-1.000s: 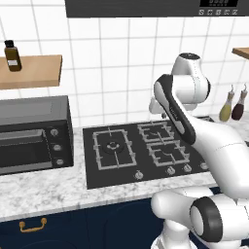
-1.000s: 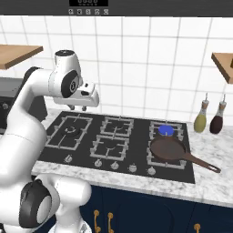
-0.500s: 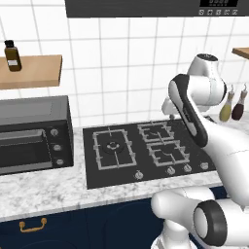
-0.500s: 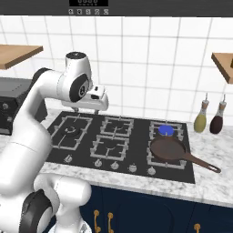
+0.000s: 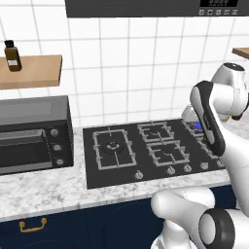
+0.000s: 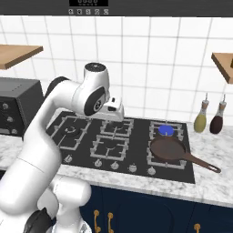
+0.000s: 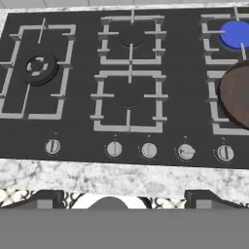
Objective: Turn off the rear right burner of the stove.
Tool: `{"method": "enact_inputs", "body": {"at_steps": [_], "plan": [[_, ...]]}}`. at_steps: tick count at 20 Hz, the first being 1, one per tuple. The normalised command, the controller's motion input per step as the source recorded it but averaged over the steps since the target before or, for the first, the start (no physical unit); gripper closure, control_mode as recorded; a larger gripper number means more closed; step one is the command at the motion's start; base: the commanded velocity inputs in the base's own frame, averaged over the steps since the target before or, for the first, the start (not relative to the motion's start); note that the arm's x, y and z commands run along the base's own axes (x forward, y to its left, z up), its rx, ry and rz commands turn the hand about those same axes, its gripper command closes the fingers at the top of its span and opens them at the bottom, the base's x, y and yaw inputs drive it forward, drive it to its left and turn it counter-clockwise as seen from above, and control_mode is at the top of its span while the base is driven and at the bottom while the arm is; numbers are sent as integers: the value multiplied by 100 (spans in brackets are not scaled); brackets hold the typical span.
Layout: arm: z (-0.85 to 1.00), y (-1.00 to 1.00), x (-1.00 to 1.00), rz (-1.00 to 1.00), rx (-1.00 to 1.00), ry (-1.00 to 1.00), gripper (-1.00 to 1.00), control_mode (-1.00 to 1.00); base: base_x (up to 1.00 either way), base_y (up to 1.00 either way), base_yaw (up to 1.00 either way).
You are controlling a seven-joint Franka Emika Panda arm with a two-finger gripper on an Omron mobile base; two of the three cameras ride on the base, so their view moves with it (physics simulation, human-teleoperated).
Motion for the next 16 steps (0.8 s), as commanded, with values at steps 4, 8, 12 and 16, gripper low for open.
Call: {"method": "enact_inputs", "body": {"at_steps": [4,8,12,16], "plan": [[-33,-49,1,13,-5,1,-100,-100,0,0,0],[-59,-27,11,30,-18,9,-100,-100,0,0,0],[-73,-5,11,36,-23,11,-100,-100,0,0,0],[-64,0,32,38,-15,10,-100,-100,0,0,0]]}}
